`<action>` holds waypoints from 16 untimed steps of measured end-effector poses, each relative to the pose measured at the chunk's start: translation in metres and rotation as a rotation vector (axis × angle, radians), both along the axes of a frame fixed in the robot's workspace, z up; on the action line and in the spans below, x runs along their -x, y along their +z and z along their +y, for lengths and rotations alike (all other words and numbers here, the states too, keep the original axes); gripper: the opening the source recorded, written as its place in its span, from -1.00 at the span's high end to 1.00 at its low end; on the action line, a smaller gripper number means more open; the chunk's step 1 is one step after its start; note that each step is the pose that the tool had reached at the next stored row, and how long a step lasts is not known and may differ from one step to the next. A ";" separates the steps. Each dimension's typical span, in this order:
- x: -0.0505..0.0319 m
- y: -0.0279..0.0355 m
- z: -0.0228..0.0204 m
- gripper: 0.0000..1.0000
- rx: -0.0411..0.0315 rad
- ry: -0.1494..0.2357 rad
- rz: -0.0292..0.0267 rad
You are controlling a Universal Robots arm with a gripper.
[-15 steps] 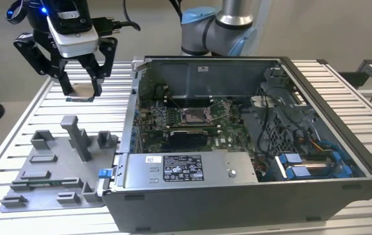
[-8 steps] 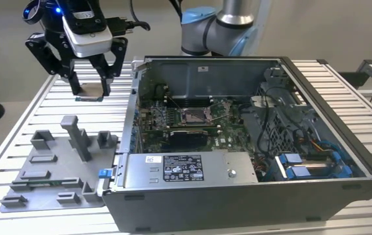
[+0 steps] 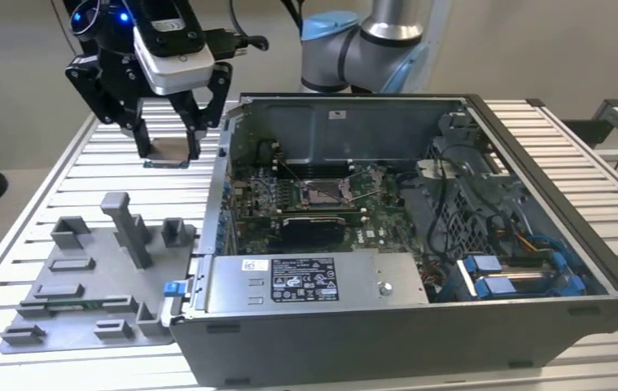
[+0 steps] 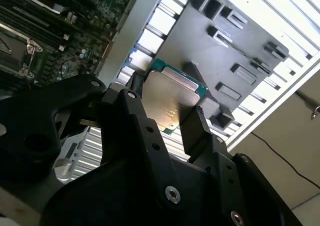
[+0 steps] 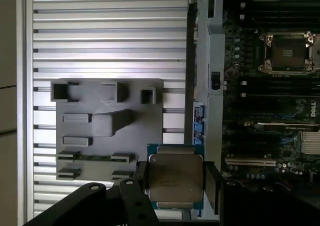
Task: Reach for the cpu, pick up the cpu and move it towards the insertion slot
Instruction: 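Pick up the cpu and move it towards the insertion slot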
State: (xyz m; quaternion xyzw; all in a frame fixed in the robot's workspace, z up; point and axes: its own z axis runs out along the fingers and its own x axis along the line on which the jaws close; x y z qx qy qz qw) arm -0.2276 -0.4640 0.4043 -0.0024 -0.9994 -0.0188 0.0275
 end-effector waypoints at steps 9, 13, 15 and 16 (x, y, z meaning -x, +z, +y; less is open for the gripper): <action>-0.0177 0.0000 0.0000 1.00 0.0000 0.000 0.0003; -0.0259 0.0000 0.0000 1.00 0.0000 0.000 0.0003; -0.0303 0.0000 0.0000 1.00 0.0000 0.000 0.0003; -0.0327 0.0000 0.0000 1.00 0.0000 0.000 0.0003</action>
